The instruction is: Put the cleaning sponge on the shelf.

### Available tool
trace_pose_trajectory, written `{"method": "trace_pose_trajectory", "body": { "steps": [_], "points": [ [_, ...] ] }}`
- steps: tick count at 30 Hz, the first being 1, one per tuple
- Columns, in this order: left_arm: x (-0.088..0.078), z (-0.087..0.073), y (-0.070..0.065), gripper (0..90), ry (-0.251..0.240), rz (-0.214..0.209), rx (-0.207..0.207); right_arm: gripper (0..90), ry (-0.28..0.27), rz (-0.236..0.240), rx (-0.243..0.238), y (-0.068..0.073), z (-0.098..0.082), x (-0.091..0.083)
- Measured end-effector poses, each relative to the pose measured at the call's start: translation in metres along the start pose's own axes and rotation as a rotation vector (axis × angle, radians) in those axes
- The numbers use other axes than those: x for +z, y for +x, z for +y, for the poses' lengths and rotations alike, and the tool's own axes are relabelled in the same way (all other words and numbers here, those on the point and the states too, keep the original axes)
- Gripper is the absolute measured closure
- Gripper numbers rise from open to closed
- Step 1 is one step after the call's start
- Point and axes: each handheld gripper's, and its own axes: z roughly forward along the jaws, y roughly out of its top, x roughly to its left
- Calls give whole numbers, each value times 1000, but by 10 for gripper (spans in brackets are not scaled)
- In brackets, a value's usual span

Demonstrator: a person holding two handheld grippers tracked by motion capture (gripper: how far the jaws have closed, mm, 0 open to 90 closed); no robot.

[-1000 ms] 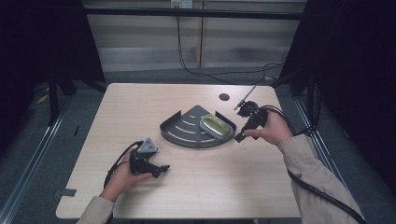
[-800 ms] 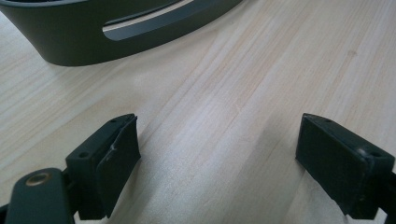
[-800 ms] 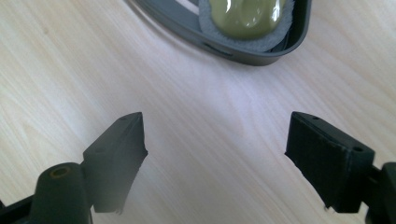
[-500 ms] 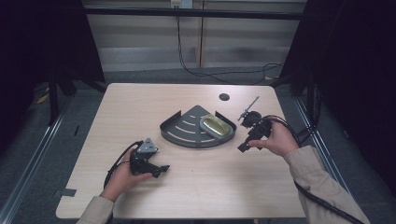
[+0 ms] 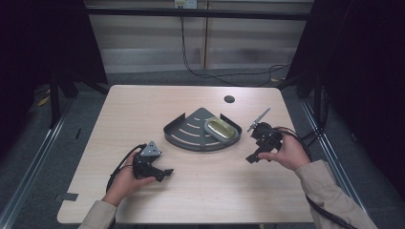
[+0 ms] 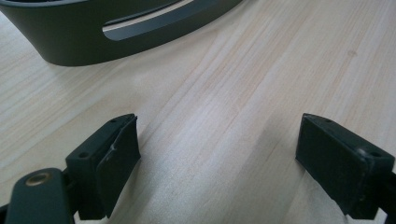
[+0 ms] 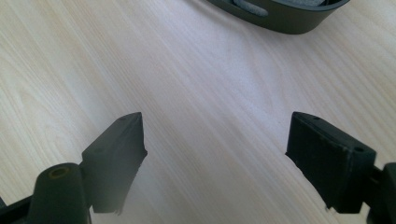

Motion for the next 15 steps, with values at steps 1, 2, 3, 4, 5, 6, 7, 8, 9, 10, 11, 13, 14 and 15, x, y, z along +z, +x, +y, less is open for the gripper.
{"method": "trace_pose_trajectory", "body": {
  "steps": [1, 2, 3, 4, 5, 6, 7, 8, 9, 10, 11, 13, 14, 15],
  "points": [
    [0, 0, 0, 129, 0, 0, 0, 188, -5, 6, 2, 1, -2, 1],
    [0, 0, 0, 129, 0, 1, 0, 188, -10, 9, 10, 2, -4, 1],
    [0, 0, 0, 129, 0, 0, 0, 188, -12, 14, 11, 2, -5, 1],
    [0, 0, 0, 129, 0, 0, 0, 188, -16, 14, 9, 2, -7, 2],
    [0, 0, 0, 129, 0, 0, 0, 188, -17, 11, 13, 3, -9, 2],
    [0, 0, 0, 129, 0, 0, 0, 188, -17, 14, 13, 3, -12, 3],
    [0, 0, 0, 128, 0, 0, 0, 188, -19, 11, 8, 3, -13, 4],
    [0, 0, 0, 129, 0, 0, 1, 188, -16, 8, 7, 4, -15, 5],
    [0, 0, 0, 128, 0, 1, 1, 188, -19, 7, 1, 5, -17, 5],
    [0, 0, 0, 128, 0, 0, 0, 188, -24, 15, 3, 6, -19, 6],
    [0, 0, 0, 129, 0, 0, 0, 188, -24, 16, 6, 7, -21, 7],
    [0, 0, 0, 129, 1, 1, 1, 188, -41, 22, -1, 8, -25, 8],
    [0, 0, 0, 128, 0, 0, 0, 188, -43, 21, 7, 8, -28, 8],
    [0, 0, 0, 129, 0, 0, 0, 188, -49, 17, 3, 8, -31, 9]
  ]
}}
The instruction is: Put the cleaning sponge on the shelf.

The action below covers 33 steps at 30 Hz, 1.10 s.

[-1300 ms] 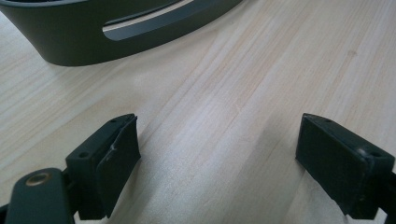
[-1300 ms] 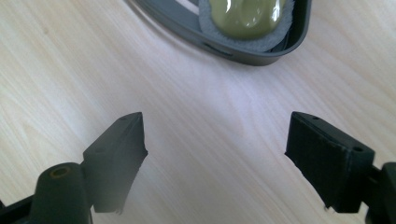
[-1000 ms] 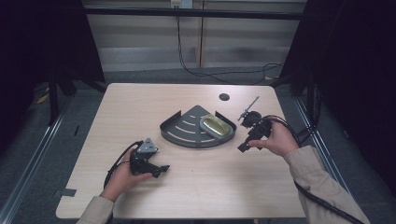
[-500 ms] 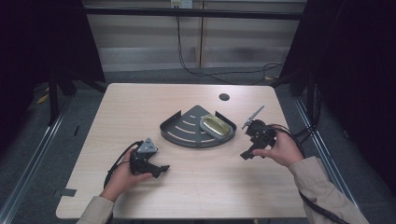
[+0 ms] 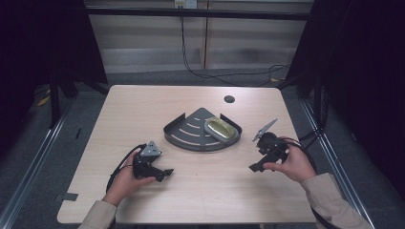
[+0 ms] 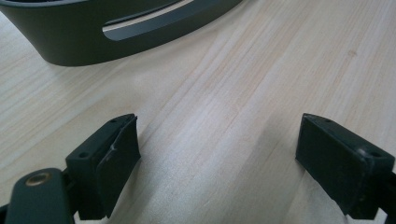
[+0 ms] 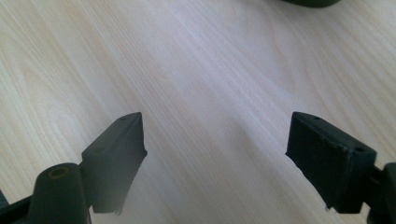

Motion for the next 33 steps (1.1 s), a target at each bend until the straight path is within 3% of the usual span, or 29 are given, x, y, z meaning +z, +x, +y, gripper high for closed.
{"method": "trace_pose_trajectory", "body": {
  "steps": [8, 14, 17, 25, 27, 33],
  "points": [
    [0, 0, 0, 128, 0, 0, 1, 188, -22, 10, 18, 1, -31, 12],
    [0, 0, 0, 128, 1, 1, 2, 184, -82, 24, 49, 3, -52, 23],
    [0, 0, 0, 129, 0, 1, 0, 182, -120, 9, 50, 4, -60, 27],
    [0, 0, 0, 128, 1, 1, 2, 158, -177, -3, 23, 6, -75, 38],
    [0, 0, 0, 128, 0, 1, 2, 153, -198, -2, 40, 6, -77, 39],
    [0, 0, 0, 128, 0, 1, 1, 127, -253, -41, -10, 9, -83, 43]
  ]
}}
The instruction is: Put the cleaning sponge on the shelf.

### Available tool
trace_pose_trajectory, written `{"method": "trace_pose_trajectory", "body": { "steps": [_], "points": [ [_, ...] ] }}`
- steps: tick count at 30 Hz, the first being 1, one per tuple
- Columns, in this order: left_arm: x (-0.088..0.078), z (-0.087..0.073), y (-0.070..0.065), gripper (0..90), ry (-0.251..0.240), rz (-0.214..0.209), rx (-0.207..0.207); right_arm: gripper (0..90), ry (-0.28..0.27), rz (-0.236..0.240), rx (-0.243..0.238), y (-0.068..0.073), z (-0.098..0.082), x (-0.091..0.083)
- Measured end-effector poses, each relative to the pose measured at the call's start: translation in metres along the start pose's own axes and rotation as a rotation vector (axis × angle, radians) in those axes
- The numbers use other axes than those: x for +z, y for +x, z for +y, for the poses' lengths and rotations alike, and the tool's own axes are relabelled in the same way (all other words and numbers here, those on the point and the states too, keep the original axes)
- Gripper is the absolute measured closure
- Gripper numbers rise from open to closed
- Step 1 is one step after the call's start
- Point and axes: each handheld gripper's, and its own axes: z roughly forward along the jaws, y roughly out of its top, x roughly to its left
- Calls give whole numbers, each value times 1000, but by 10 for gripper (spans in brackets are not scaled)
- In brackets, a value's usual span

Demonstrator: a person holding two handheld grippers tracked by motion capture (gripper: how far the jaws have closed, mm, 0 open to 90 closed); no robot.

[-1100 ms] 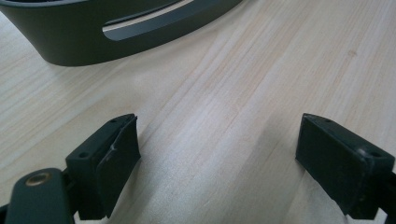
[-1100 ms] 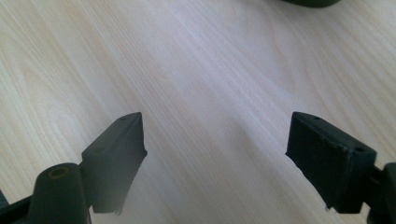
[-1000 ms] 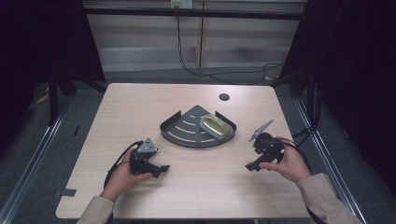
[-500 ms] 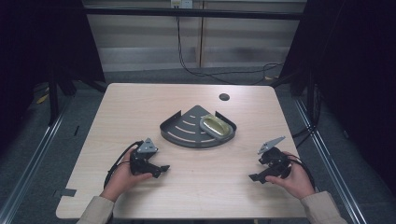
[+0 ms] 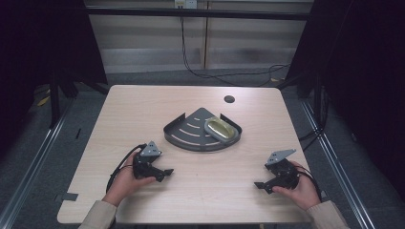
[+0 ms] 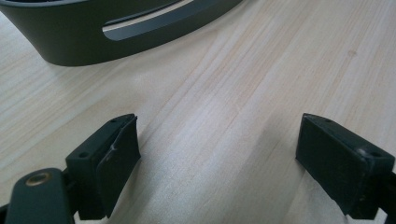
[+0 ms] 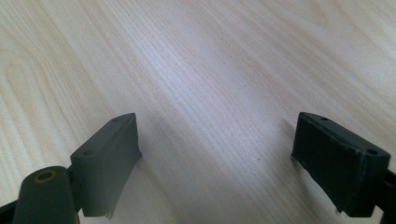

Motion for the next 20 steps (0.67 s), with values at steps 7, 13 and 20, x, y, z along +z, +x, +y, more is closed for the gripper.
{"method": "trace_pose_trajectory", "body": {
  "steps": [7, 13, 20],
  "points": [
    [0, 0, 0, 128, 1, 0, 0, 121, -90, -15, 26, 1, -9, 2],
    [0, 0, 0, 128, 1, 0, 0, 115, -161, -29, 40, 1, -15, 5],
    [0, 0, 0, 128, 0, -2, 0, 115, -175, -35, 46, 2, -16, 5]
  ]
}}
